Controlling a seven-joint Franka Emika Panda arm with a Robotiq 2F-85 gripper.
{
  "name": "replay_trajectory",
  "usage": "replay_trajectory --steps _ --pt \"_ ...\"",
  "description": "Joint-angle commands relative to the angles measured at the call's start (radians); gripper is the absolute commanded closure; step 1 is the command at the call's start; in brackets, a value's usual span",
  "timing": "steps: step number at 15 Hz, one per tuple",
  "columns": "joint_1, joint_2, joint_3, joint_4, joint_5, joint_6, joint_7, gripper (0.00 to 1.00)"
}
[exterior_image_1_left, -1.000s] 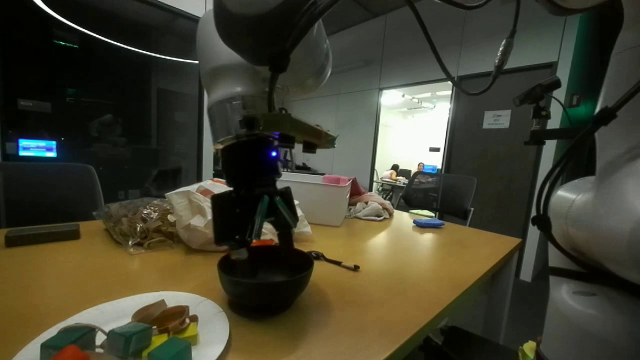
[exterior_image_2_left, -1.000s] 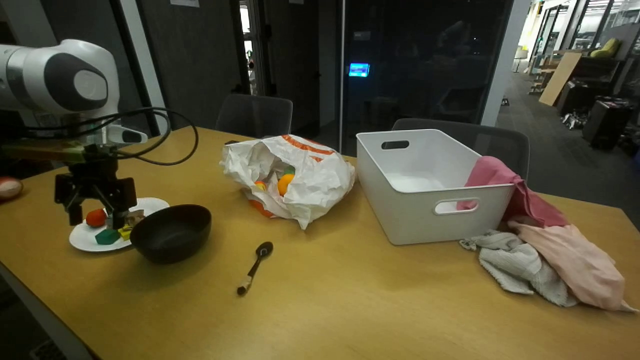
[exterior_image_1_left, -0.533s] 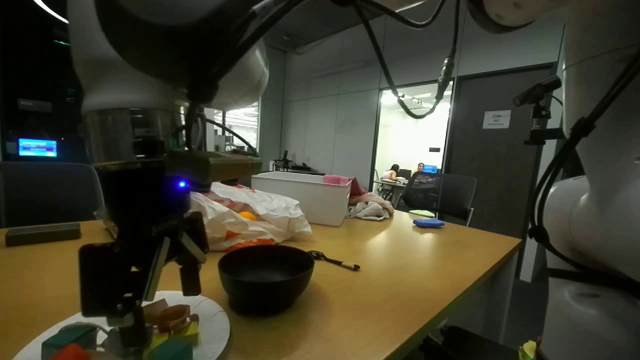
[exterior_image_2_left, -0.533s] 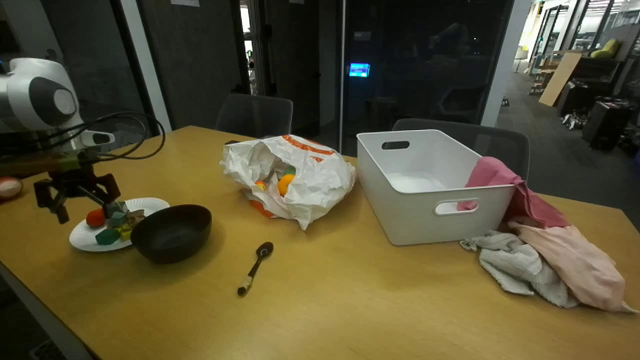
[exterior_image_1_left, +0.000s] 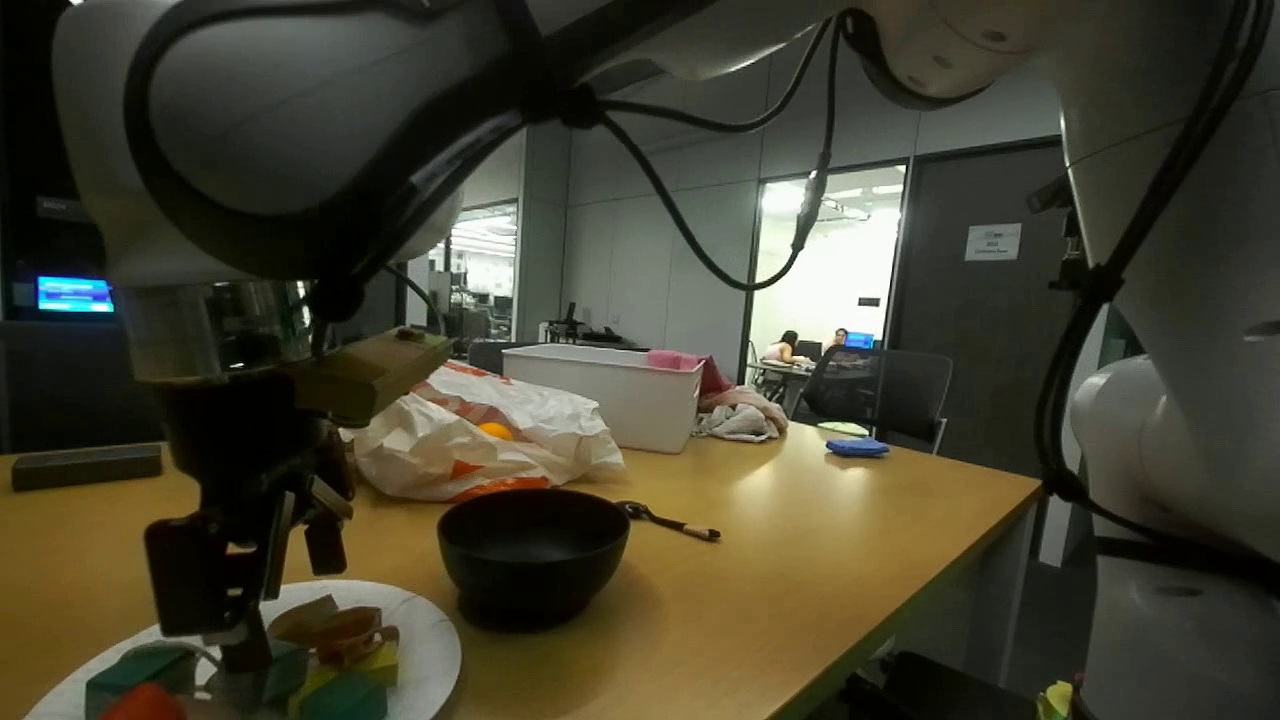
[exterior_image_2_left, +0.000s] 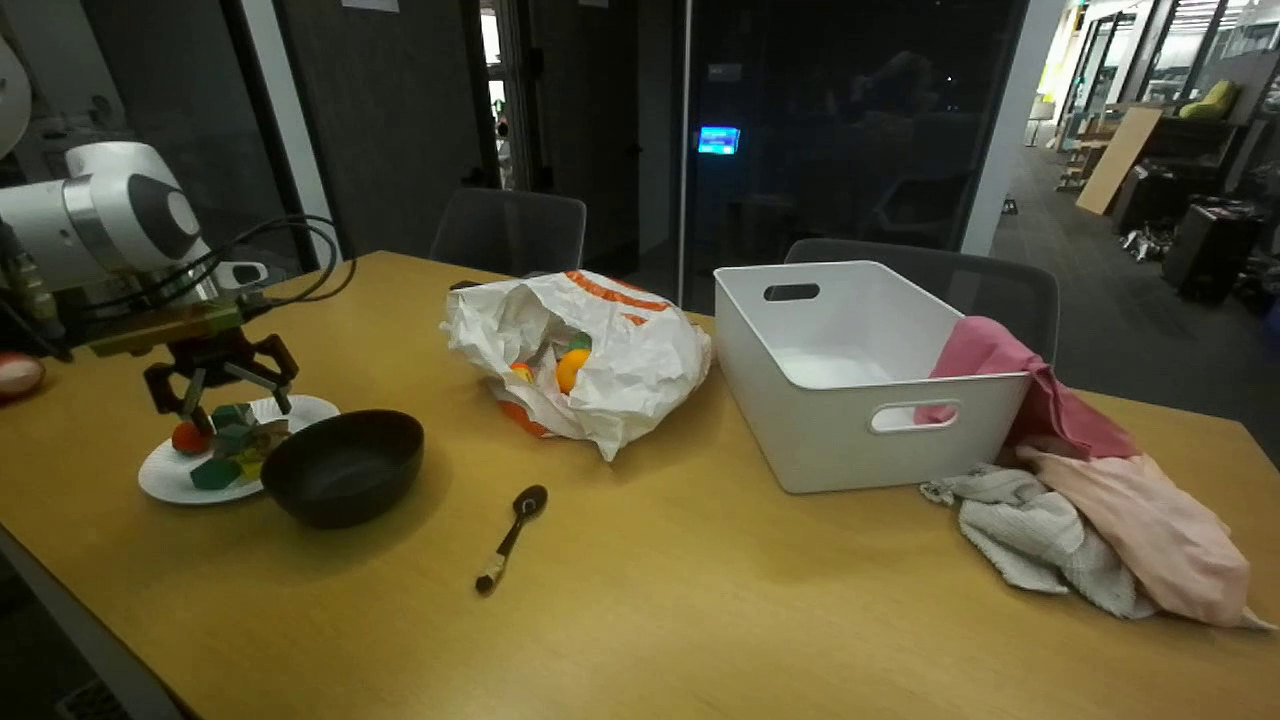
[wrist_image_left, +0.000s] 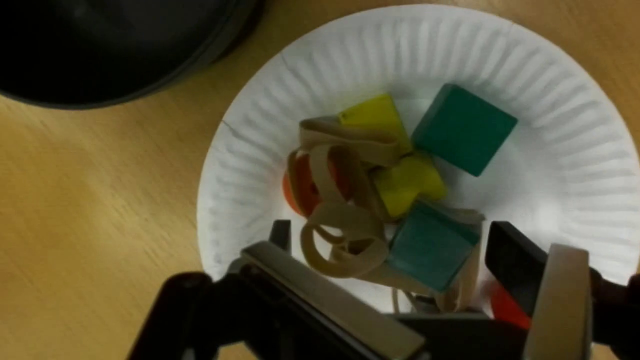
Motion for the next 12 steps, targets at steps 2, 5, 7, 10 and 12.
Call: replay_trajectory --steps 2,5,7,10,12 --pt "-0.029 0.036 -0.022 0.038 0.086 -0.009 -0.063 0.0" --pt "-0.052 0.042 -0.011 0.027 0.214 -0.032 -0.089 0.0" --pt "-0.057 0.045 -0.011 0.019 0.263 -0.029 -0.105 0.0" --pt "-0.068 0.046 -0.013 0.008 0.308 -0.02 -0.156 0.25" --pt "-0.079 0.043 -0.016 0.002 0.331 -0.022 -0.183 0.32"
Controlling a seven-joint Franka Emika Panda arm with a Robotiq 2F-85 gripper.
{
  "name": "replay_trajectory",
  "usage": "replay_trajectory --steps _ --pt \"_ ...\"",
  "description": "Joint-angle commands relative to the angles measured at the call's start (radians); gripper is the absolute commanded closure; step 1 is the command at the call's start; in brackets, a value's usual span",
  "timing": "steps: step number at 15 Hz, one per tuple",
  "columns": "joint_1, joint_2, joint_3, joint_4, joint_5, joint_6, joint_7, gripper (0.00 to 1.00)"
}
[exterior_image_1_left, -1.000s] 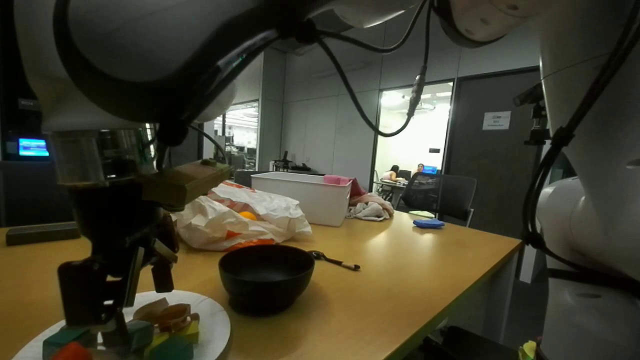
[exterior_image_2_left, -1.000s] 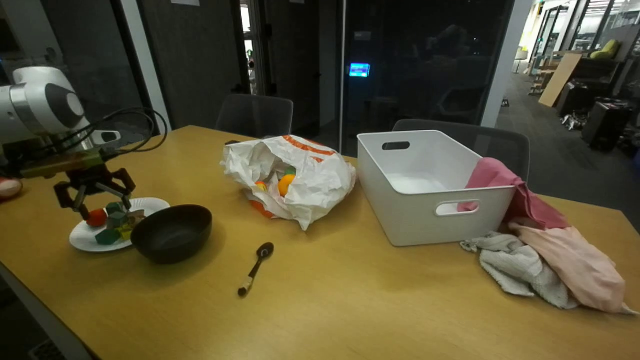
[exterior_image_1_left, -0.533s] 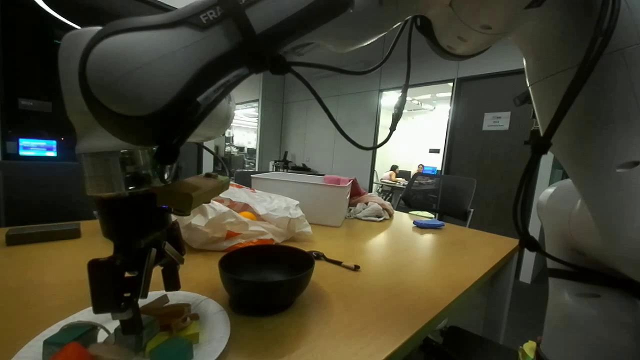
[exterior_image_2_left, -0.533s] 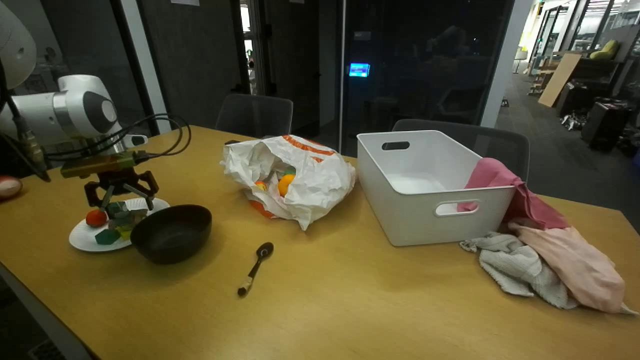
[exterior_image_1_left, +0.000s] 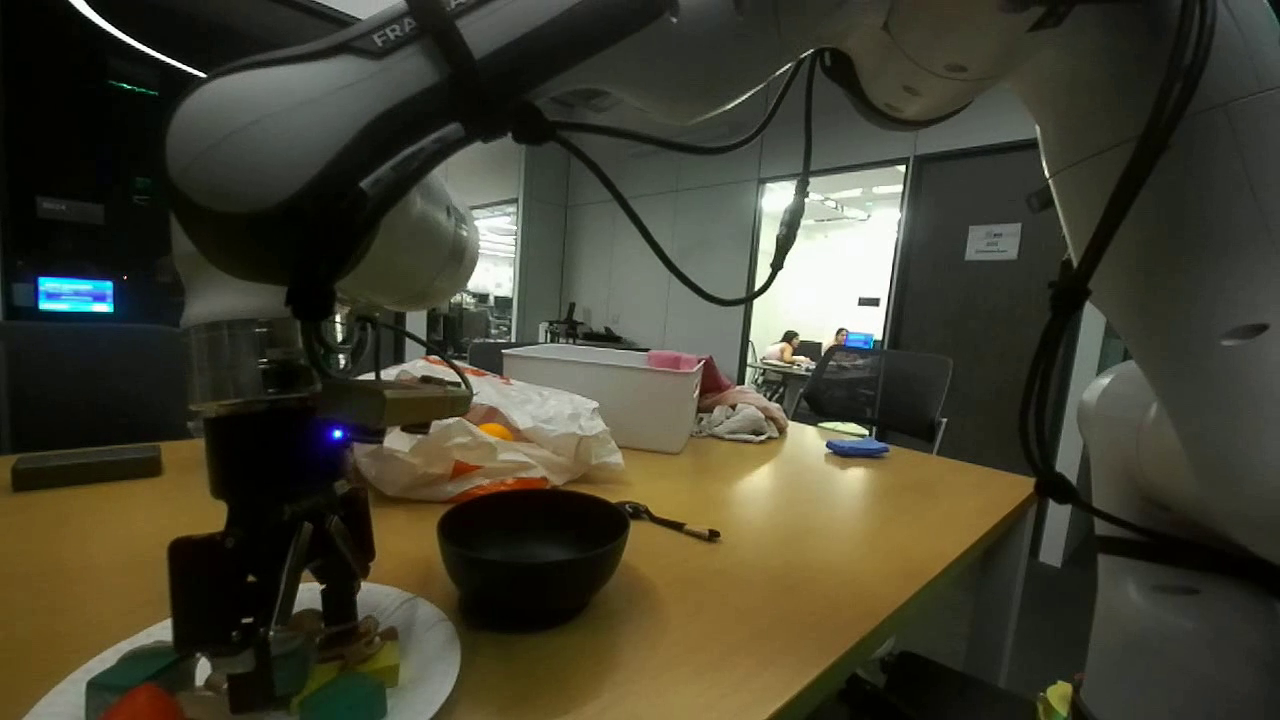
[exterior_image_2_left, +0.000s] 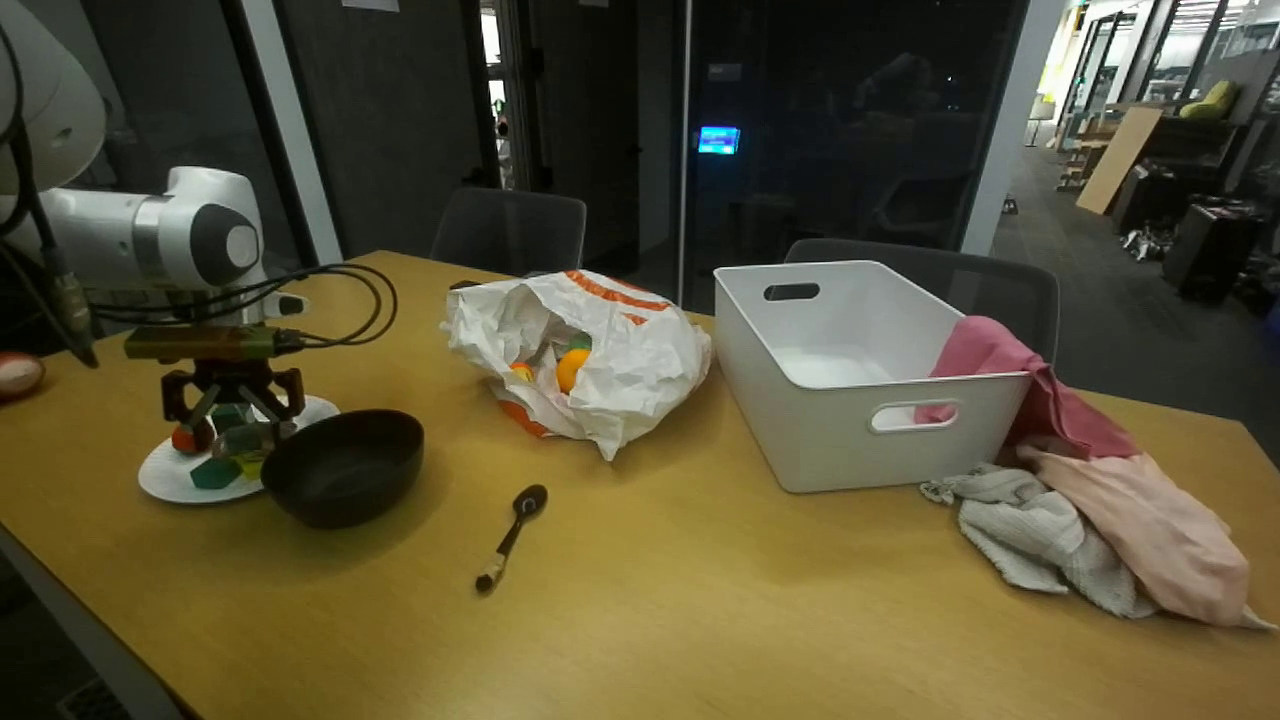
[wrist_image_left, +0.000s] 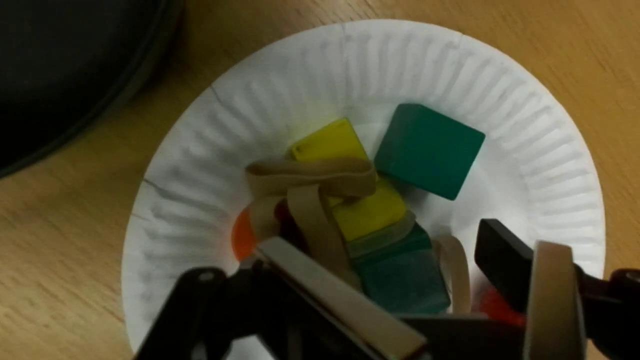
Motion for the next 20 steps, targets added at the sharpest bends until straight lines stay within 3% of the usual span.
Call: replay_trajectory --steps 1,6,7,15,20 --pt "-0.029 -0.012 0.004 -0.01 0.046 -0.001 -0.063 0.42" --pt "-0.06 -0.032 -0.004 -0.027 0.062 0.035 -0.086 0.79" --pt "-0.066 -0.037 -0.004 -0.026 0.073 0.032 -0.089 0.82" --pt "-0.07 -0.203 -0.002 -0.025 0.09 0.007 -0.03 0.83" --pt "-0.097 -0.345 -0.052 -0.045 0.058 0.036 0.055 0.83"
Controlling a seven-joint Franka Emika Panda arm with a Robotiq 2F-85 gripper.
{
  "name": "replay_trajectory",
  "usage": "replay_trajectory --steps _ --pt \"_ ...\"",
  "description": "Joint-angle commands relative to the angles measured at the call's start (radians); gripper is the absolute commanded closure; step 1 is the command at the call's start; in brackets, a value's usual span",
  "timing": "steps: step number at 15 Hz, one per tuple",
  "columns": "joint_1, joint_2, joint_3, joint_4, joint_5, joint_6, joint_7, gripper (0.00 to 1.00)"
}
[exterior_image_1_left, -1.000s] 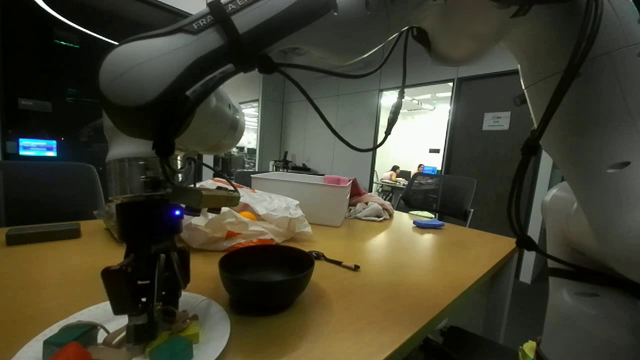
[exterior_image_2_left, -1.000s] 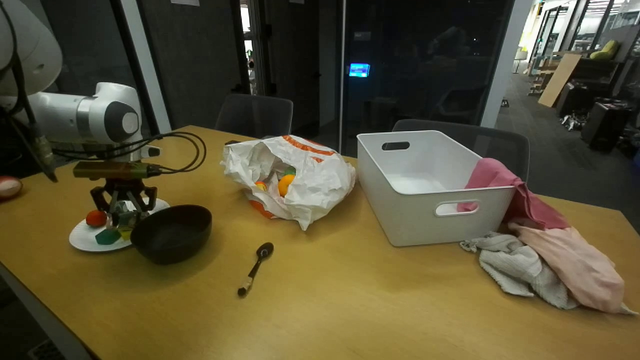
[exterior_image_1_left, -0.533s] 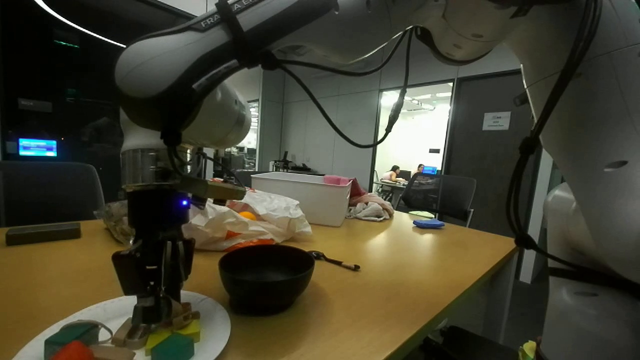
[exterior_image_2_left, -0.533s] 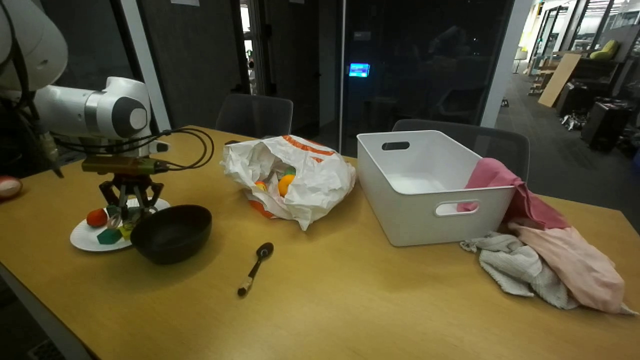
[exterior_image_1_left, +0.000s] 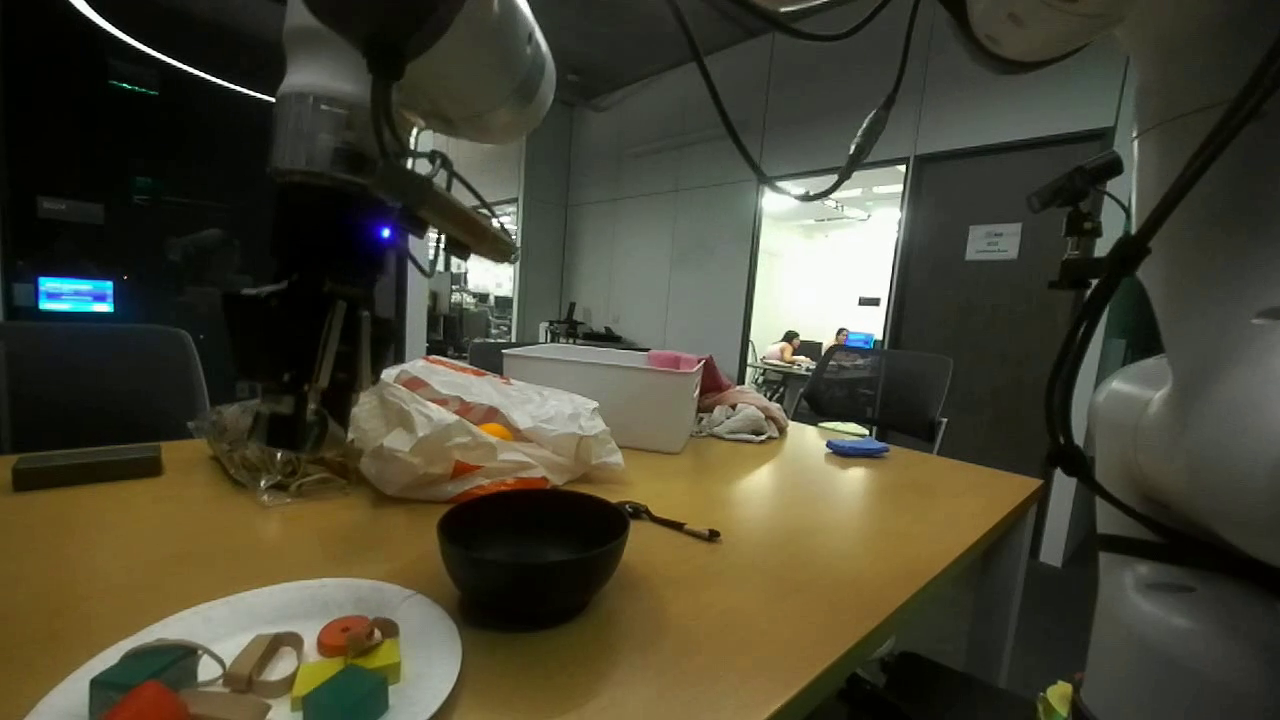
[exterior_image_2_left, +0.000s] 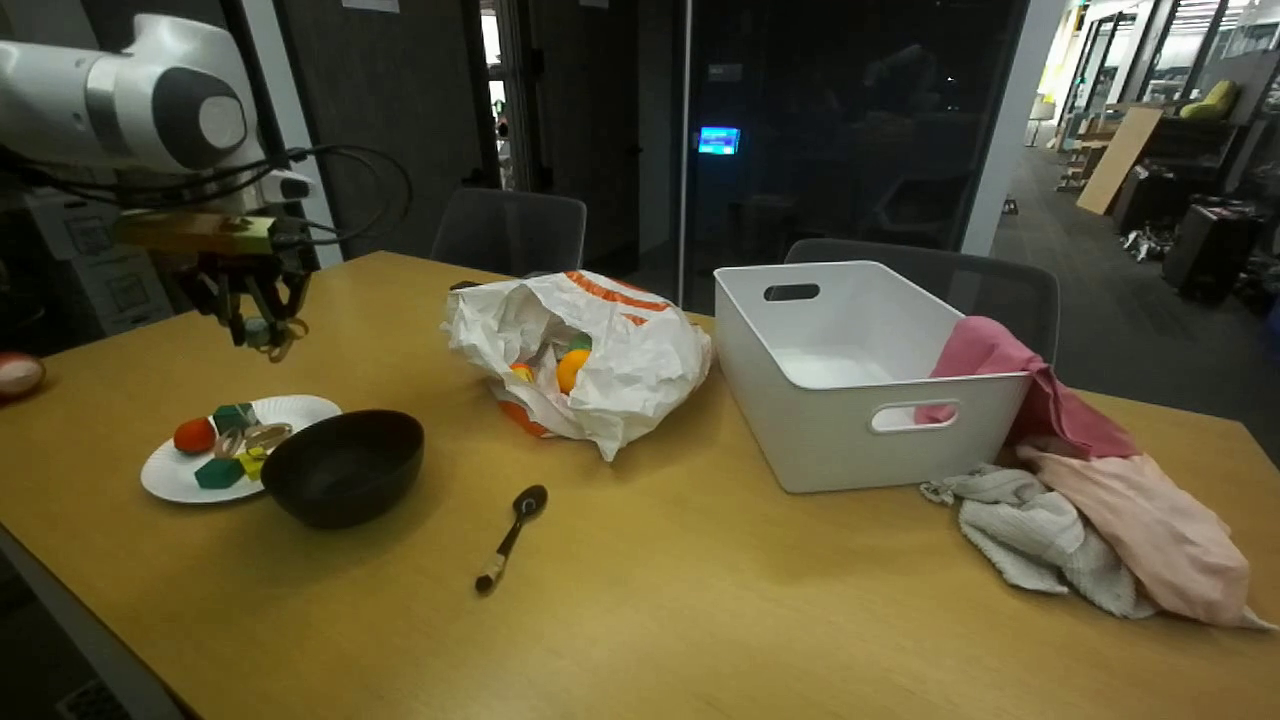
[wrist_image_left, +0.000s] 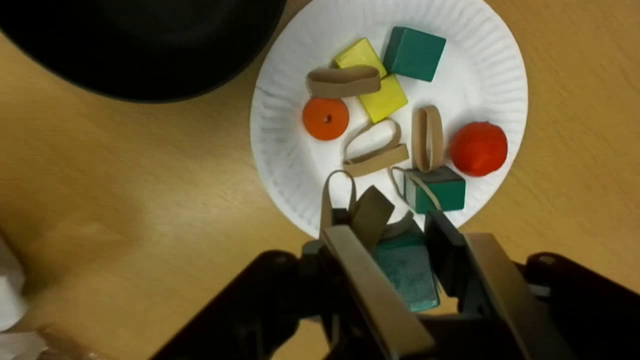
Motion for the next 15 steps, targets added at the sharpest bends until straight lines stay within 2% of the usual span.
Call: replay_trajectory --steps 1,6,12,13,14,15 --pt "-0.033 -0.107 -0.045 -0.052 -0.008 0.025 0.072 0.83" --pt "-0.11 -0.152 -0.127 -0.157 -0.045 -0.025 0.196 0.83" --pt "-0.135 -0.121 -0.144 -0.263 -0.01 -0.097 0.192 0.82" --pt "-0.135 -0.119 -0.143 -0.271 -0.005 -0.103 0.192 0.63" --pt "-0.133 -0.119 -0.141 -0.276 0.0 -0.106 0.191 0.34" --pt "-0.131 -0.12 -0.139 -0.279 0.003 -0.108 0.188 0.33"
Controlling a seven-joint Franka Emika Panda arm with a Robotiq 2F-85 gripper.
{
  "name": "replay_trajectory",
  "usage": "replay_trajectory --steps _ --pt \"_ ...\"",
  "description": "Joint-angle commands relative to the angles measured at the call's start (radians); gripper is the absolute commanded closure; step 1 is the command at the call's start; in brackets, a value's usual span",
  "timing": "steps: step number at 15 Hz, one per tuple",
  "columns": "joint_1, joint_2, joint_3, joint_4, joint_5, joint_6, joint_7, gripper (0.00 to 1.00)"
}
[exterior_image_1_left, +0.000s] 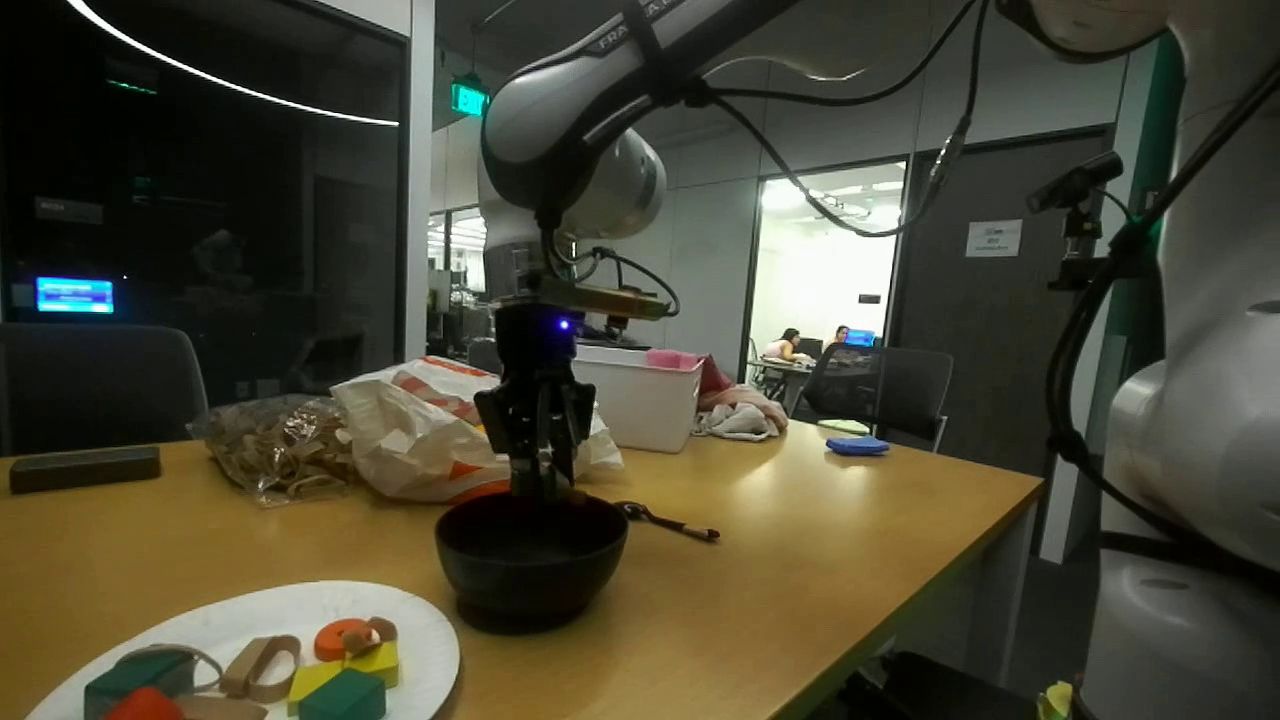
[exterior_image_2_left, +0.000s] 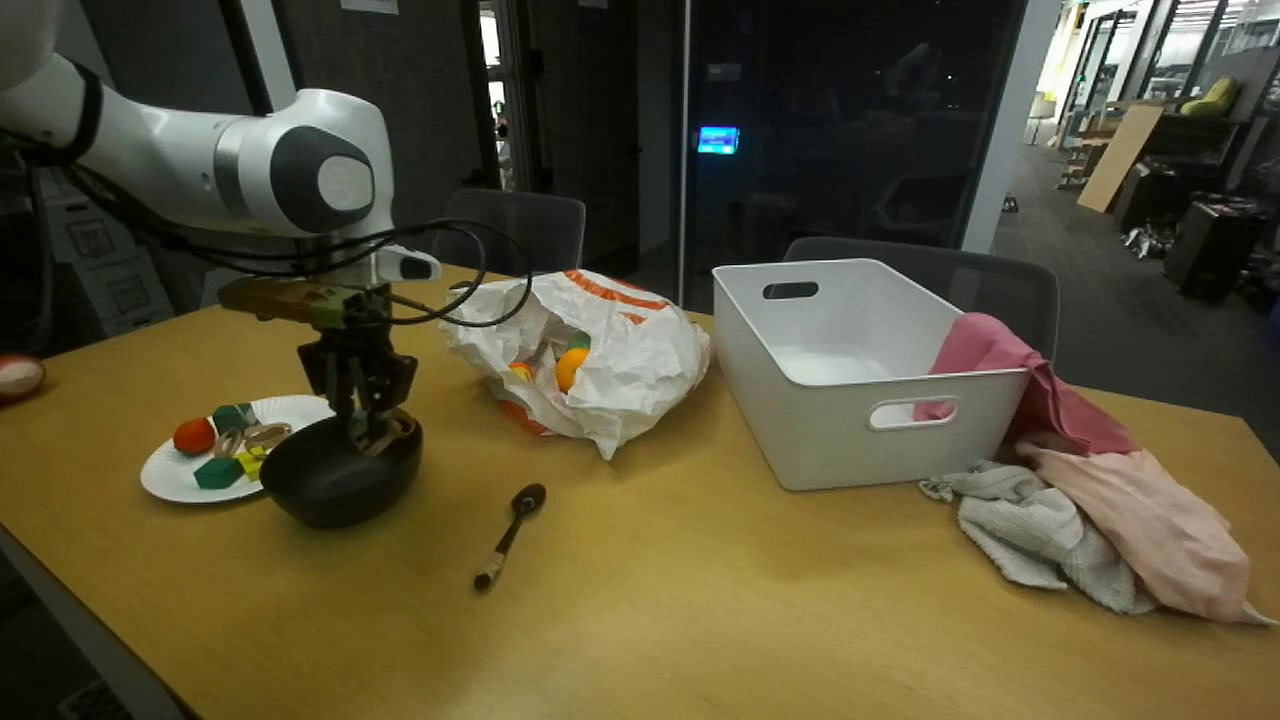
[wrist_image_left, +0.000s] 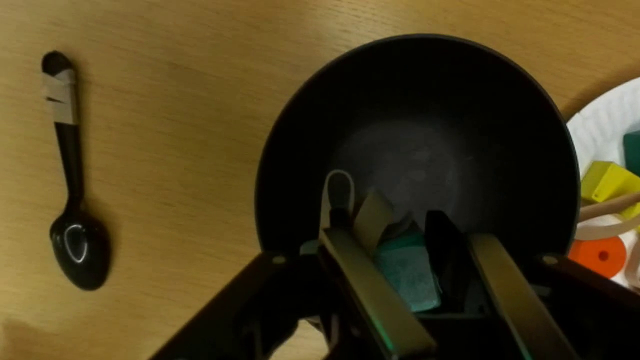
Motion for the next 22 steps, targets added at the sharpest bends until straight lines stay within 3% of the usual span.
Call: replay_trajectory --steps 1,4,5,16,19,22 --pt "0.008 -0.019 0.008 -0.005 0.023 -0.021 0.01 0.26" --pt "0.036 -0.032 0.037 0.02 -0.003 -0.021 0.015 0.04" --pt "0.047 -0.033 0.049 0.029 0.001 -0.025 0.014 0.01" --pt "0.232 0.115 0.235 0.114 0.027 0.045 -0.046 0.0" --pt "0.268 0.195 0.25 0.171 -0.005 0.139 -0.036 0.0" --pt "0.294 0.272 0.232 0.233 -0.11 0.21 -0.036 0.0"
